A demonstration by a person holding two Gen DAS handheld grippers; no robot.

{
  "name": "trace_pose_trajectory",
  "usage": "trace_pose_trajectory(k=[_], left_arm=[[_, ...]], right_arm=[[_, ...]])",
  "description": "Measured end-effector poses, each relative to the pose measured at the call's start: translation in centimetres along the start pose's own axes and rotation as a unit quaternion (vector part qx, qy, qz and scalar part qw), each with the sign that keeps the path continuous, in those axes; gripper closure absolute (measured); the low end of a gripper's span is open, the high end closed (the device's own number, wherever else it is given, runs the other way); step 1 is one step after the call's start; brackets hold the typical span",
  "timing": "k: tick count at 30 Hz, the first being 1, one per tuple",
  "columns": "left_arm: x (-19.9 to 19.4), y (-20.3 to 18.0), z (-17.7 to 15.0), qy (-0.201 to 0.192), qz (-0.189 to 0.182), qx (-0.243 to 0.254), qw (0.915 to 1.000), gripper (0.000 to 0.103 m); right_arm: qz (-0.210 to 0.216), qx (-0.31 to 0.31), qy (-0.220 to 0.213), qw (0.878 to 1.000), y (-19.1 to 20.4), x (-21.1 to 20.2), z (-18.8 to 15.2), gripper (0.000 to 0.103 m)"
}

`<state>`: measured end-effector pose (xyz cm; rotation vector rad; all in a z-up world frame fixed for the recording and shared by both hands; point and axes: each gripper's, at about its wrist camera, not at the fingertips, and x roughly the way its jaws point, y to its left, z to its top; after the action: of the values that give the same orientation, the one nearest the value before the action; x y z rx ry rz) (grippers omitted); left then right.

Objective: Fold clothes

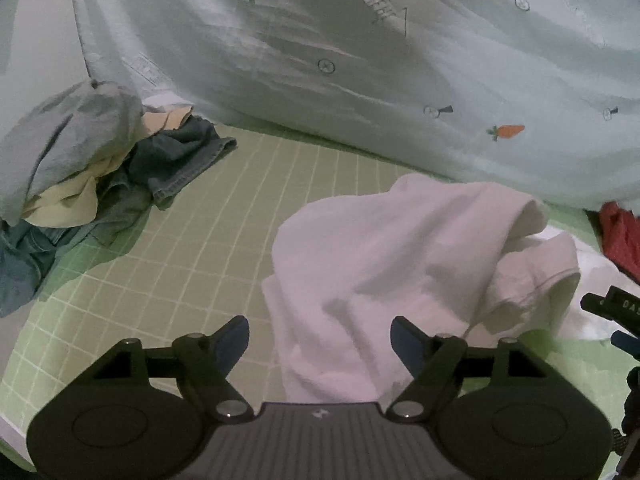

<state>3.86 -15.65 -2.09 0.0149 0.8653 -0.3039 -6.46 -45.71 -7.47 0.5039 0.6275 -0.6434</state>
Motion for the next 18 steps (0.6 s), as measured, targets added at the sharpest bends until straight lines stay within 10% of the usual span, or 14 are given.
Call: trace_pose_trajectory(k=[11,18], left_arm=[[3.3,0.0,0.4,0.025,0.016,-0.05,0.9983,0.019],[7.2,-0.5,2.0,0.047,0.034,-0.095,0.9938,0.018]], right_arm=[[-0.074,0.085,0.011,0.994,-6.7,2.4,1.4,0.013],[-0.038,0.097,0.05,0.993,-12.0,7.4,3.8,0.009]])
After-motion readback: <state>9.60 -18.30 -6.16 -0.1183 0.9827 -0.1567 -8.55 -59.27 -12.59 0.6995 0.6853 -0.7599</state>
